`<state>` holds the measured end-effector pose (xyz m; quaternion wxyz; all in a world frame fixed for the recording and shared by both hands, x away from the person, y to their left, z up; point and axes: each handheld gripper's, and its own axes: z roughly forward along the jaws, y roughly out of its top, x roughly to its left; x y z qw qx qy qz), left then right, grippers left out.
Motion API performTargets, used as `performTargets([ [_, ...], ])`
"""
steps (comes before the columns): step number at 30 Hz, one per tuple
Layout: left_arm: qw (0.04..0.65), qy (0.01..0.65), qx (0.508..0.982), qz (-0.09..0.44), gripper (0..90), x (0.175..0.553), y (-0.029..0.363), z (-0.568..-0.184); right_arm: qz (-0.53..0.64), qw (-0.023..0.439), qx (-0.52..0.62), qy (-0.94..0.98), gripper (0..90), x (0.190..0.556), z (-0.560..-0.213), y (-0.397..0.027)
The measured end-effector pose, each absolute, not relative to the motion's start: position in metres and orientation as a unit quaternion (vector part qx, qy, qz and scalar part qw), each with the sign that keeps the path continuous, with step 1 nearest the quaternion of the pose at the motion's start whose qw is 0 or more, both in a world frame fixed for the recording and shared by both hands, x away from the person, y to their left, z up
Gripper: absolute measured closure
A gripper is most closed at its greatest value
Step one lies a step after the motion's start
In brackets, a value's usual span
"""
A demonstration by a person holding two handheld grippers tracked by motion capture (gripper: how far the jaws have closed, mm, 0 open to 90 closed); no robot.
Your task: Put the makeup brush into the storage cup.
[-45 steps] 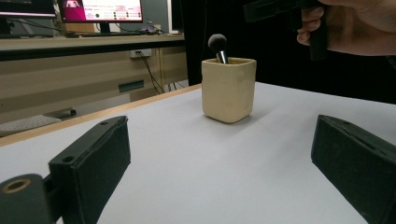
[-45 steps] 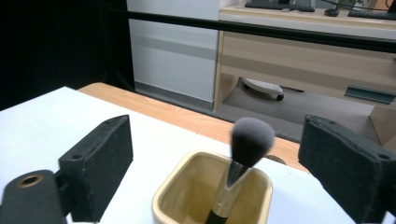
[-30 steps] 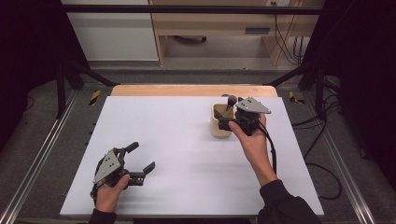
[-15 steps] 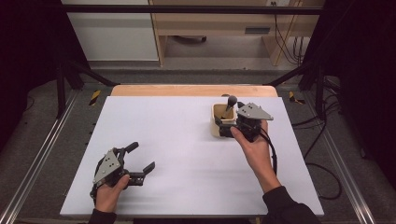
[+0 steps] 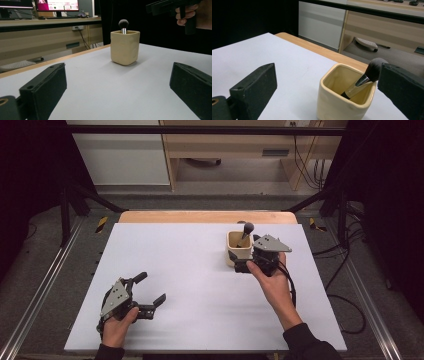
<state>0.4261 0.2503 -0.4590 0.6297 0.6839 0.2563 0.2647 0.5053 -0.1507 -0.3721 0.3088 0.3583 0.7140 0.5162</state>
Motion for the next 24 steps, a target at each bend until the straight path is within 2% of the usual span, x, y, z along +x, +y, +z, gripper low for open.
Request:
performTargets([
  [24, 0.629, 0.252, 0.687, 0.262, 1.1, 0.426, 0.249, -0.460, 0.515, 0.300, 0.358, 0.718, 2.9, 0.490, -0.367, -0.160],
])
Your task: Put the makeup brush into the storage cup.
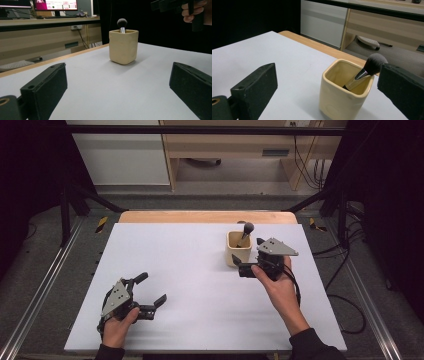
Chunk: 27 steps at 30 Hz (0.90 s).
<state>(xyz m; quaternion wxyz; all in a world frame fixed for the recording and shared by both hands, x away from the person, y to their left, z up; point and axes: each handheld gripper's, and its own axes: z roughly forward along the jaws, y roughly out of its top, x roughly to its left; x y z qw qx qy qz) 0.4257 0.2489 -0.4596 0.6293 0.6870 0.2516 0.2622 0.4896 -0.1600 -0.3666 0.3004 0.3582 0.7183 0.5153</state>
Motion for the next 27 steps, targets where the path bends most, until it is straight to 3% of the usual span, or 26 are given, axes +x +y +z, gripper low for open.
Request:
performTargets([
  [27, 0.628, 0.250, 0.689, 0.261, 1.7, 0.425, 0.249, -0.460, 0.512, 0.287, 0.372, 0.719, 3.3, 0.474, -0.367, -0.186],
])
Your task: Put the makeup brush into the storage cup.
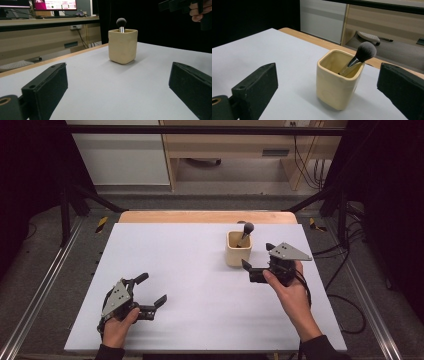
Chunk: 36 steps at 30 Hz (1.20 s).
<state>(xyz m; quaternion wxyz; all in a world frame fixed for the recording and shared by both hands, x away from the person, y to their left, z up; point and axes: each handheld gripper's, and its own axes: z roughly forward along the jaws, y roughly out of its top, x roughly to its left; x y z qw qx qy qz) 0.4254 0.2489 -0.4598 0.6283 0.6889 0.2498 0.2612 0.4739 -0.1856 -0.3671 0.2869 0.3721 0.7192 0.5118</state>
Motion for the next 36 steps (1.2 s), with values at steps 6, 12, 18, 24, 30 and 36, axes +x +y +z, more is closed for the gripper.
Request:
performTargets([
  [6, 0.628, 0.250, 0.689, 0.262, 1.8, 0.425, 0.249, -0.460, 0.509, 0.285, 0.377, 0.720, 3.3, 0.471, -0.370, -0.193],
  [12, 0.628, 0.250, 0.689, 0.262, 1.7, 0.425, 0.248, -0.460, 0.507, 0.287, 0.382, 0.717, 3.3, 0.468, -0.372, -0.201],
  [18, 0.626, 0.248, 0.691, 0.263, 1.7, 0.425, 0.248, -0.460, 0.506, 0.286, 0.386, 0.717, 3.0, 0.463, -0.374, -0.209],
  [24, 0.627, 0.248, 0.690, 0.263, 1.7, 0.425, 0.248, -0.460, 0.505, 0.284, 0.389, 0.717, 2.9, 0.460, -0.375, -0.213],
  [30, 0.627, 0.248, 0.690, 0.264, 1.7, 0.424, 0.248, -0.460, 0.502, 0.282, 0.395, 0.716, 2.8, 0.455, -0.381, -0.220],
  [36, 0.626, 0.246, 0.691, 0.264, 1.7, 0.424, 0.248, -0.459, 0.503, 0.278, 0.402, 0.712, 2.7, 0.450, -0.388, -0.226],
])
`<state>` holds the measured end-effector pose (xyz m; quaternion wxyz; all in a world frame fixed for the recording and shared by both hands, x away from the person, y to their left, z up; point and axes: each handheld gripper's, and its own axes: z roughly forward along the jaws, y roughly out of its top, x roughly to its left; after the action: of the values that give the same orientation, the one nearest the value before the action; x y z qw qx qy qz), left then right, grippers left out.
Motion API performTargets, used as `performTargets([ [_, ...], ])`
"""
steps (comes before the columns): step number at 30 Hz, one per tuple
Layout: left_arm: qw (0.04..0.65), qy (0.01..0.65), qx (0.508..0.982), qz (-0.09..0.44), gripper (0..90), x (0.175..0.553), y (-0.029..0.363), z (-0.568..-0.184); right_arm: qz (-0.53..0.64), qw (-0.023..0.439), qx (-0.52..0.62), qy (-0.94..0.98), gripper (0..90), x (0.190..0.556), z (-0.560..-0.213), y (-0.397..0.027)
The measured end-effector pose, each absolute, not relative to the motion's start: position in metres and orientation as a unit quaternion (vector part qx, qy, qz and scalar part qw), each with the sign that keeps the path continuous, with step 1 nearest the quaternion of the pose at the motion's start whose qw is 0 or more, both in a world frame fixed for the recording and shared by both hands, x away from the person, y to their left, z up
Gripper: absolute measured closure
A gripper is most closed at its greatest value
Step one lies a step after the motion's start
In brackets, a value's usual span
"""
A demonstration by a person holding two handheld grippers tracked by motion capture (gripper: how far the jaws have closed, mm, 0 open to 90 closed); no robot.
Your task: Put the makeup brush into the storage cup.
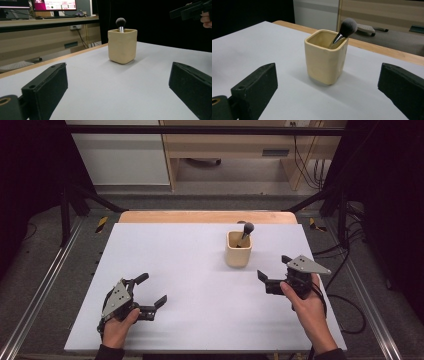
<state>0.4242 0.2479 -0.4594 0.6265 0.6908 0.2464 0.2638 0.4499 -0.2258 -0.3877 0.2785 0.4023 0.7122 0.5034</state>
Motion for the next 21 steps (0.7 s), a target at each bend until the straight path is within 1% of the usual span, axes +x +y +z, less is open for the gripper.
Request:
performTargets([
  [21, 0.622, 0.243, 0.696, 0.265, 1.7, 0.423, 0.246, -0.459, 0.498, 0.275, 0.418, 0.709, 2.9, 0.426, -0.414, -0.248],
])
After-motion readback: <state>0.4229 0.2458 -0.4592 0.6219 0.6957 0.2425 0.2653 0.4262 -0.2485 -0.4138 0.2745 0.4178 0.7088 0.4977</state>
